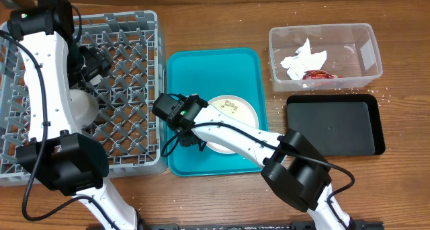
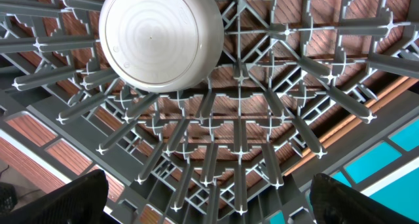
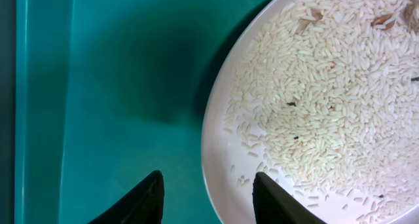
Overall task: Sort waste into correct bins and load items into the dishwasher
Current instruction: 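Close the right gripper on the white plate's rim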
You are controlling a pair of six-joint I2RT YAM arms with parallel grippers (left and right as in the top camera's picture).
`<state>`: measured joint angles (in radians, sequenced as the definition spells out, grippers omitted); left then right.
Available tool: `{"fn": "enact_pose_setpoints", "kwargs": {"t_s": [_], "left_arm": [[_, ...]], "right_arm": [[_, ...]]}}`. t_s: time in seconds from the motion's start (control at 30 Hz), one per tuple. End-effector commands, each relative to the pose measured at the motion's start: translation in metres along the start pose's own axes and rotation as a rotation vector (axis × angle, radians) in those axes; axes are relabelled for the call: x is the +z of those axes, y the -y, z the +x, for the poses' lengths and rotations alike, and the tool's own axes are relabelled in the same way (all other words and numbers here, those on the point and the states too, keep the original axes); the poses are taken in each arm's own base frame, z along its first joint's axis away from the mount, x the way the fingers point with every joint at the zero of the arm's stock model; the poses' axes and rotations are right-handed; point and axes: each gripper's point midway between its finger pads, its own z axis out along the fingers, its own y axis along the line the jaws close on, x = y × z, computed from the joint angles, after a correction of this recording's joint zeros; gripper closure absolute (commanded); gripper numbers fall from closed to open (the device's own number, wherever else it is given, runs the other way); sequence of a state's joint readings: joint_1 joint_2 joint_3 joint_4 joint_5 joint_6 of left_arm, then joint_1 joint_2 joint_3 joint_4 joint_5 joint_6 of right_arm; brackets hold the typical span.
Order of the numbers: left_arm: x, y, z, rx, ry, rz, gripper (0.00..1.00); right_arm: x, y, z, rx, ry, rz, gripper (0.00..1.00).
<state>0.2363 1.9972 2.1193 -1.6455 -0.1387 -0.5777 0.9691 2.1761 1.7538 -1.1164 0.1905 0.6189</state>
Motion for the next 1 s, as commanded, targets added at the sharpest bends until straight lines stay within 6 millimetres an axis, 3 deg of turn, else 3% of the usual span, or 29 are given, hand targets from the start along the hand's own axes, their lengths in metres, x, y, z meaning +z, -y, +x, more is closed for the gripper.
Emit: {"fn": "enact_pose_setpoints", "kwargs": {"t_s": [0.0, 0.3, 0.53, 0.97], "left_arm": [[-0.013, -0.001, -0.001, -0.011, 0.033, 0.027, 0.0], [-0.013, -0.001, -0.001, -0.011, 0.033, 0.027, 0.0], [-0.013, -0.001, -0.001, -0.011, 0.033, 0.027, 0.0], [-0.013, -0.001, -0.001, -0.011, 0.033, 0.027, 0.0]], "right_arm": [[-0.007, -0.005, -0.01, 0.024, 0.034, -0.019, 0.54], [-0.005, -0.004, -0.008, 0.062, 0.029, -0.016, 0.54], [0.018, 0.004, 0.007, 0.062, -0.002, 0.011, 0.54], [0.021, 0.003, 0.008, 0.062, 0.0, 0.008, 0.55]]}}
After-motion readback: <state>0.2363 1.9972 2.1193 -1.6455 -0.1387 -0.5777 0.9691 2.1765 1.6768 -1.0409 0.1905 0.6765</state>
